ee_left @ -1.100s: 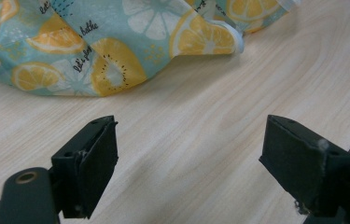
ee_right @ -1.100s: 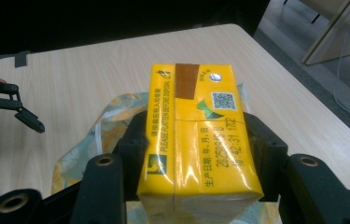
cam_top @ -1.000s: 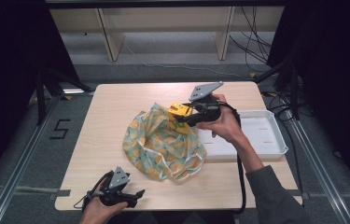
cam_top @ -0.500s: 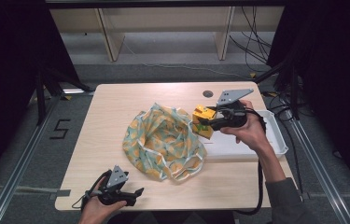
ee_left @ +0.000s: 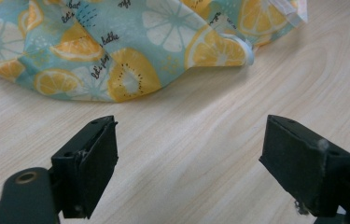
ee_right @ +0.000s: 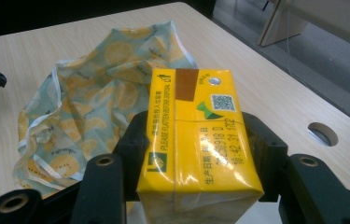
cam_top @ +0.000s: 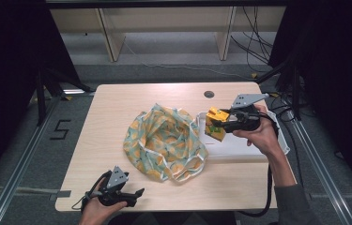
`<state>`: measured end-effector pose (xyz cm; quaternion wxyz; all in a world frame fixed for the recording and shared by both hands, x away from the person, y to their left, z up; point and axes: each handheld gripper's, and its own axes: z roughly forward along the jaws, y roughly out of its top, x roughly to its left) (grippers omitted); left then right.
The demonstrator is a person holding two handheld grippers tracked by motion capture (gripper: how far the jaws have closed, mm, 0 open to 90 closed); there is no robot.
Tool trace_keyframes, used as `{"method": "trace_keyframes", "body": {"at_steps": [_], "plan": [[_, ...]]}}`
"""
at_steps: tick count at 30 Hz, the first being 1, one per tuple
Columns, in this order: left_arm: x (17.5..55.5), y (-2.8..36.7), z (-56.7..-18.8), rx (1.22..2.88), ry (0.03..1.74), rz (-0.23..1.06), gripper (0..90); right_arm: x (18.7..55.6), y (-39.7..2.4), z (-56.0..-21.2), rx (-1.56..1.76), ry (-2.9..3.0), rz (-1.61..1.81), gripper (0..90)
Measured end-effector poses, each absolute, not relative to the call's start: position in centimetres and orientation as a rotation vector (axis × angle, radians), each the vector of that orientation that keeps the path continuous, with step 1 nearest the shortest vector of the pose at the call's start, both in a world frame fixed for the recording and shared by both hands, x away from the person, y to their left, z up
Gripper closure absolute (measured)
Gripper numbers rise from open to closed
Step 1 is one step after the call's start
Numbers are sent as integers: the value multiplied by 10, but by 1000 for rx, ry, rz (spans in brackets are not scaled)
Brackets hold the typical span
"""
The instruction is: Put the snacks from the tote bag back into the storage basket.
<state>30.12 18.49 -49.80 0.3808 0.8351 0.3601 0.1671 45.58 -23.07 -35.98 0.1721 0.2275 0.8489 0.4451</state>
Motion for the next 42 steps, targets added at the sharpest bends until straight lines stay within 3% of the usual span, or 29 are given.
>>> {"method": "trace_keyframes", "body": {"at_steps": [42], "plan": [[301, 182, -501, 2152, 916, 418, 176, 475, -233, -419, 621, 2518, 1222, 513]]}}
